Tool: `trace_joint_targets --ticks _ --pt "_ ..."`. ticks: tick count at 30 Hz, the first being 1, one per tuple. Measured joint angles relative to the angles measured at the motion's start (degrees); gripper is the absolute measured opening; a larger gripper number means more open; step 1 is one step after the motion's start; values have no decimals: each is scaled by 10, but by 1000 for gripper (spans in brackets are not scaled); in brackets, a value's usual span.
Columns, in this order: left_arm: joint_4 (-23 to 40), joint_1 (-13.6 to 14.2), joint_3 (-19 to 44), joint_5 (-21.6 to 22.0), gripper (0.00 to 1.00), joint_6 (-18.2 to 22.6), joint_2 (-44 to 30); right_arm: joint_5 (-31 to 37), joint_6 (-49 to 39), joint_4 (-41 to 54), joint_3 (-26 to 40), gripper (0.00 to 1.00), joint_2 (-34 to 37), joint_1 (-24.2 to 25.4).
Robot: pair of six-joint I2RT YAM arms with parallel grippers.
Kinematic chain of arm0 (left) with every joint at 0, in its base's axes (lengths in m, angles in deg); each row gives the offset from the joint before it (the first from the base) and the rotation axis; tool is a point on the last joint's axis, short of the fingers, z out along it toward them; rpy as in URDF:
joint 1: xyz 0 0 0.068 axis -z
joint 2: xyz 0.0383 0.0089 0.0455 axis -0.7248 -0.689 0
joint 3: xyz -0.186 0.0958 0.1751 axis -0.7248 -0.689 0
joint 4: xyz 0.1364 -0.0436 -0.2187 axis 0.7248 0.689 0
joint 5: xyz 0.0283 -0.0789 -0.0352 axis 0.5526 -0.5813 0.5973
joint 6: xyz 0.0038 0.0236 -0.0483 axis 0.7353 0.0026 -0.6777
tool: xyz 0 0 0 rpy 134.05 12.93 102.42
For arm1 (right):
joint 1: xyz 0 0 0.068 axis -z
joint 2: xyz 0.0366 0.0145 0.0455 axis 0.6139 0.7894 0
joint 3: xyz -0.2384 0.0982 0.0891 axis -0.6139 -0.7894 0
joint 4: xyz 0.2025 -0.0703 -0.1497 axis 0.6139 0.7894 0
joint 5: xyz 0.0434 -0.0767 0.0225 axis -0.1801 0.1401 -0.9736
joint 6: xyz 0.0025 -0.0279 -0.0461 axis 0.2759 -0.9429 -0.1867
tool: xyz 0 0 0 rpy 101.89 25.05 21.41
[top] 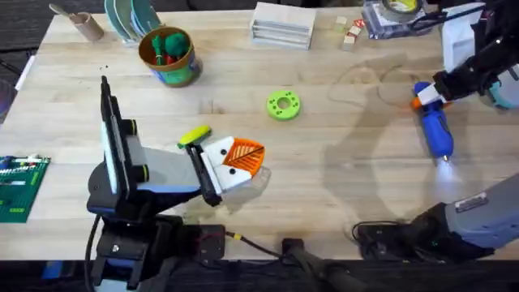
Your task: Pick up the gripper from the table and insert it into the empty holder that is missing its gripper. Then pick up a screw, insert it into the mounting hole, and use the screwdriver to tighten it. Finally, clean up the table by picking up the vegetable and placing it into the bucket.
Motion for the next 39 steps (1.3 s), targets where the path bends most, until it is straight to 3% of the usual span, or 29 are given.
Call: trace_joint_targets --ticks 15,16,21,25,29,33,39 --pt "-2 0 0 17 17 0 0 -101 170 -104 18 29 -273 -21" --pt "-2 0 0 17 17 0 0 -125 194 -105 18 29 -314 -47" --pt "-2 0 0 18 17 0 0 -147 216 -118 15 29 -370 -123" --pt "-2 0 0 18 17 0 0 -161 253 -185 -31 29 -433 -170" --pt "-2 0 0 18 17 0 0 -161 299 -302 -128 29 -504 -224" --pt "-2 0 0 18 17 0 0 -162 349 -475 -243 29 -557 -309" --pt "-2 0 0 18 17 0 0 -166 407 -667 -333 29 -567 -451"
